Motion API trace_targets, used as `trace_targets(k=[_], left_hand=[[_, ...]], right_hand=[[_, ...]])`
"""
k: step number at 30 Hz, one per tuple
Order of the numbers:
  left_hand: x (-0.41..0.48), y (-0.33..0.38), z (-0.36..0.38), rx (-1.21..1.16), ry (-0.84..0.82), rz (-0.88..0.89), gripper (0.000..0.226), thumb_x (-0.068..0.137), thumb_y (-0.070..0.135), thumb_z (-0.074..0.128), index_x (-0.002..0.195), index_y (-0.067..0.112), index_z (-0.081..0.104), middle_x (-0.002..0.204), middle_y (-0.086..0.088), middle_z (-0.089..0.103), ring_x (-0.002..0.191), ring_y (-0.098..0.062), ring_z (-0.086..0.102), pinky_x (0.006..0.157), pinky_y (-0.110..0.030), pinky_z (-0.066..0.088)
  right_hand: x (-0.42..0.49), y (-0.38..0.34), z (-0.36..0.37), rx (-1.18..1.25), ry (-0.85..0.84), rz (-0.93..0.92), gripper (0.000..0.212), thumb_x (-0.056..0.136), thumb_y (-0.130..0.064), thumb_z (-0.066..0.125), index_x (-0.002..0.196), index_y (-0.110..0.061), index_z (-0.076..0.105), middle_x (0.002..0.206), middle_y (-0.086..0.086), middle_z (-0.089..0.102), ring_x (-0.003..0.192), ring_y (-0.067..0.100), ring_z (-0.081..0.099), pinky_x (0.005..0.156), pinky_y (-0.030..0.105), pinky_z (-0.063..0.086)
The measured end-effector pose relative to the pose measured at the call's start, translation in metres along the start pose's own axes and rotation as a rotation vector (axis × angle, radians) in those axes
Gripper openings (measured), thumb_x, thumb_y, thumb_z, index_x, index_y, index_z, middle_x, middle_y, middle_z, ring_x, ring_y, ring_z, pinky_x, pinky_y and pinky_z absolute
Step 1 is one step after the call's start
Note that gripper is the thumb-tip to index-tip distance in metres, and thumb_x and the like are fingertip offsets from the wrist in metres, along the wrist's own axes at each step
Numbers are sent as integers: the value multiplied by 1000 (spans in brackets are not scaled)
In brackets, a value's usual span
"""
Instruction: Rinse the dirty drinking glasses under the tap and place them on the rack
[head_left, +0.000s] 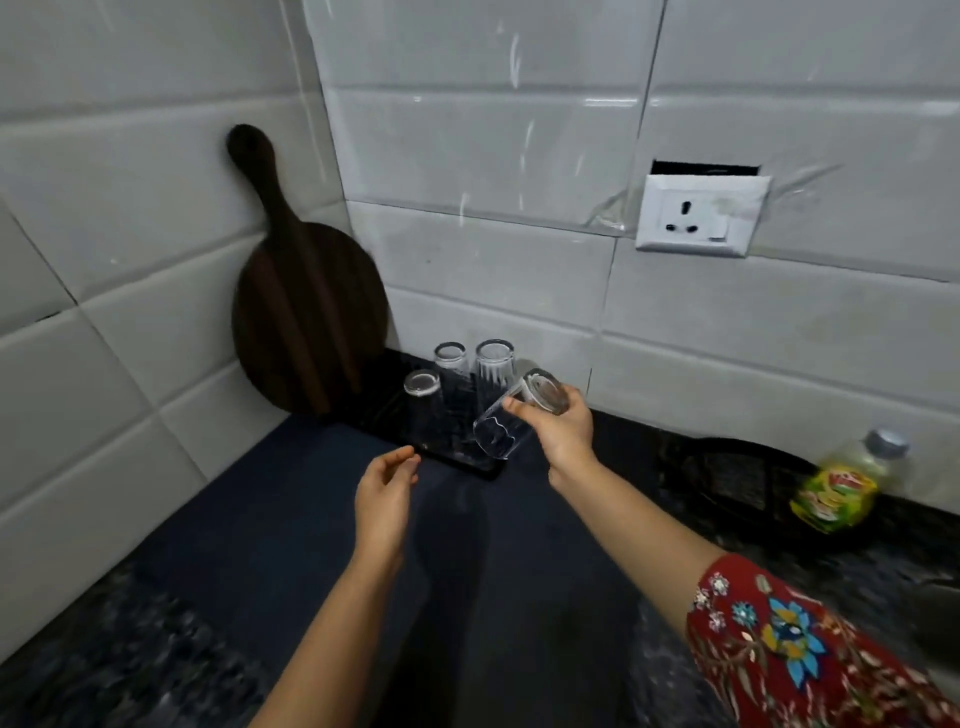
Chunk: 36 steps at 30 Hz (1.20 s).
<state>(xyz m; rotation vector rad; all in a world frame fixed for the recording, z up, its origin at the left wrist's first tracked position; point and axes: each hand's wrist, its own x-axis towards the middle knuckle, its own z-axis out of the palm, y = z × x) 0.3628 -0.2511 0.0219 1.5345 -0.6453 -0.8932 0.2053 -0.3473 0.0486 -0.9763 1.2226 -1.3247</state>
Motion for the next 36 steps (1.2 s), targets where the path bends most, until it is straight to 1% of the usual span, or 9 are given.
trace_targets(k=[2,6,9,12,17,21,26,31,36], left_hand=[[9,-6,-5,-5,14,-17,17,96,18,53,112,18,60,116,-1,63,103,-15,58,85,-28,40],[20,-16,-8,-13,11,-48,19,96,18,54,114,16,61,115,-1,63,104,-15,59,86,-28,43],[25,-21,-6,-23,0,-68,21,96,17,54,116,14,61,112,0,63,104,-15,59,86,-27,43],[29,-24,-3,-32,7,-69,21,96,17,55,116,13,62,108,0,63,100,-14,59,85,-25,43],[37,-28,4,-36,23,-74,18,96,16,55,112,14,62,102,2,63,91,-9,58,74,-19,43],[40,-28,9,-42,26,-73,19,95,16,55,113,13,62,103,1,63,92,-10,59,72,-17,42],[44,-26,13,-69,27,-68,17,95,15,56,110,14,62,102,0,63,92,-11,58,80,-24,42],[44,-23,12,-71,41,-58,16,95,16,56,110,15,62,103,0,63,92,-11,58,75,-22,44],[41,-19,11,-32,54,-17,16,95,17,56,110,16,62,109,-2,64,103,-17,60,94,-37,47]], right_hand=[[8,10,17,-121,-8,-67,58,58,-14,89,106,-17,57,98,-4,66,91,12,62,78,20,47],[22,25,38,-313,-17,-175,63,56,-14,90,110,-16,58,98,-3,65,92,13,61,84,23,48],[33,36,46,-395,-18,-160,69,56,-16,90,117,-13,57,107,3,66,95,13,59,86,22,47],[41,46,50,-462,-31,-130,74,56,-21,90,122,-13,56,115,6,65,105,17,59,91,25,48],[52,54,56,-554,-36,-148,79,52,-29,91,121,-14,56,114,7,65,109,22,59,96,33,49],[55,61,59,-597,-47,-172,78,51,-31,91,118,-17,54,112,6,65,112,25,55,96,37,48],[53,62,65,-638,-33,-185,78,50,-33,91,116,-15,54,111,4,65,111,27,55,95,39,49],[51,64,66,-652,-15,-218,78,51,-34,91,118,-14,56,116,6,63,111,27,56,97,39,48],[43,55,59,-617,-40,-198,77,57,-33,88,123,-12,54,122,5,59,114,21,55,98,33,47]])
